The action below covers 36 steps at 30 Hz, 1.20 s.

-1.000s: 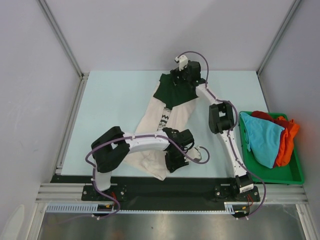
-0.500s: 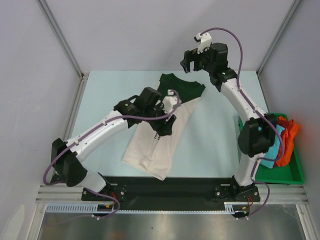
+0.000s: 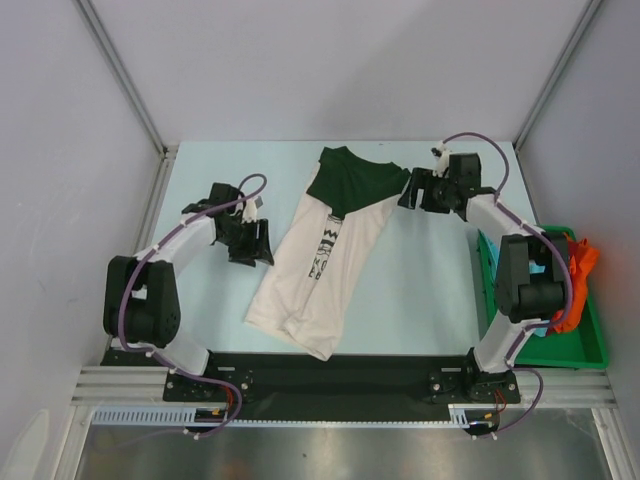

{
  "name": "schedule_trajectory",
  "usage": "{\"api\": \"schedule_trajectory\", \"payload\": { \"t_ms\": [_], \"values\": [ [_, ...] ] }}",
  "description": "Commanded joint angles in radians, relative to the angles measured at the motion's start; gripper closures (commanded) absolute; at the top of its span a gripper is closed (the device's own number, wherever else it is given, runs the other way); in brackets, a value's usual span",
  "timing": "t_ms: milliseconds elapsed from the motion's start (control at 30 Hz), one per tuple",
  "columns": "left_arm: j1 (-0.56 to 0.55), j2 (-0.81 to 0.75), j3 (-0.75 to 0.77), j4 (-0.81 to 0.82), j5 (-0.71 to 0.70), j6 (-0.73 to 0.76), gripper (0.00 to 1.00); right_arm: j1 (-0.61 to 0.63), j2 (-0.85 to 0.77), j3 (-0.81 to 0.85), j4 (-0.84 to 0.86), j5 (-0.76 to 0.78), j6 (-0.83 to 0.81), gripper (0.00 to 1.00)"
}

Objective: Fold and stack the t-shirts
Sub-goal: Fold the tshirt

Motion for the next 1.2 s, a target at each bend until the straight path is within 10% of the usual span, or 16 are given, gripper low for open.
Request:
{"api": "schedule_trajectory", "payload": {
  "t_ms": [0,500,733,900,1167],
  "values": [
    [0.019,0.012,-0.034,0.033,0.032,-0.027,0.38,-0.043,0.037,0.044,0.062,-0.045,0.054,0.19],
    [0.030,0.055,-0.149,0.031,-0.023,-0.042,0.44,-0.056,0.407,0.336,0.088,-0.022,0.075,0.39],
    [0.030,0.078,-0.178,0.031,-0.015,-0.039,0.74,-0.030,0.518,0.461,0.086,-0.031,0.098,0.43],
    [0.030,0.093,-0.182,0.039,-0.012,-0.031,1.00,-0.009,0.600,0.559,0.075,-0.037,0.097,0.72],
    [-0.021,0.082,-0.175,0.027,0.023,-0.027,1.00,-0.001,0.692,0.708,0.078,-0.006,0.109,1.00]
  ]
}}
